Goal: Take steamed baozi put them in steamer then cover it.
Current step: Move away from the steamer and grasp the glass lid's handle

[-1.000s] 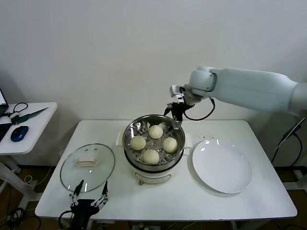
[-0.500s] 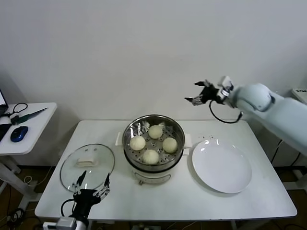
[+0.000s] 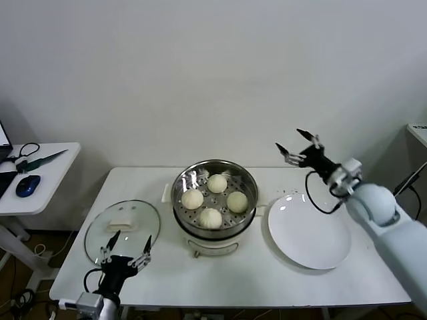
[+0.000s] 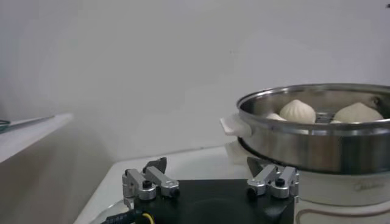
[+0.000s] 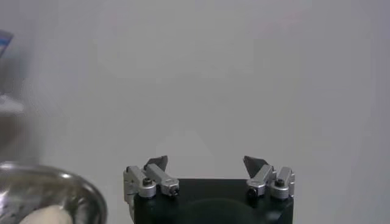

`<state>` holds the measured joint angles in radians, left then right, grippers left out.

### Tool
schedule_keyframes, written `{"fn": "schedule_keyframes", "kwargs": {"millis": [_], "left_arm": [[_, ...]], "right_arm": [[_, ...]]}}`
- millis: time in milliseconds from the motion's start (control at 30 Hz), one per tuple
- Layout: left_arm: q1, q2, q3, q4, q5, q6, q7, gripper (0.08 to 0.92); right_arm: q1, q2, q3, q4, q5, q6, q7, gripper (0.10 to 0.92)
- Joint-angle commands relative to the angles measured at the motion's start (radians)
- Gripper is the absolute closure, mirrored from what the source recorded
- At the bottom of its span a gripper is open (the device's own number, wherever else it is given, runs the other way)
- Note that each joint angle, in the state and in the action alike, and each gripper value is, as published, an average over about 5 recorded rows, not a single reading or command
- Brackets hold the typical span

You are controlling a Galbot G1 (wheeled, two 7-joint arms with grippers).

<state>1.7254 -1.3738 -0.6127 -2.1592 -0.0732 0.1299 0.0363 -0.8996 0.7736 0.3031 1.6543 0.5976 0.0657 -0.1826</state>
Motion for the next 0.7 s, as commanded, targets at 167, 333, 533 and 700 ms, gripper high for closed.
{"fn": "schedule_keyframes", "kwargs": {"millis": [167,333,533,700], "left_arm": [[-0.007,0.056,-0.012,0.037,-0.040,-0.047,0.008,0.177],[-0.010,0.060,-0.017,0.054,-0.019,-0.086,-0.011,0.177],[-0.039,0.072,-0.019,0.116,0.314,-0.179,-0.152,0.177],[-0.076,0.101,-0.033,0.262,1.005,-0.279,-0.443,0.177]], "right_arm": [[-0.810,0.395,0.549,0.049,-0.137,0.373,0.010,0.203],[-0.814,0.459,0.484,0.051,-0.167,0.404,0.009,0.203],[-0.806,0.487,0.390,0.040,-0.169,0.404,0.002,0.203],[-0.788,0.504,0.330,0.006,-0.176,0.398,-0.007,0.203]]}}
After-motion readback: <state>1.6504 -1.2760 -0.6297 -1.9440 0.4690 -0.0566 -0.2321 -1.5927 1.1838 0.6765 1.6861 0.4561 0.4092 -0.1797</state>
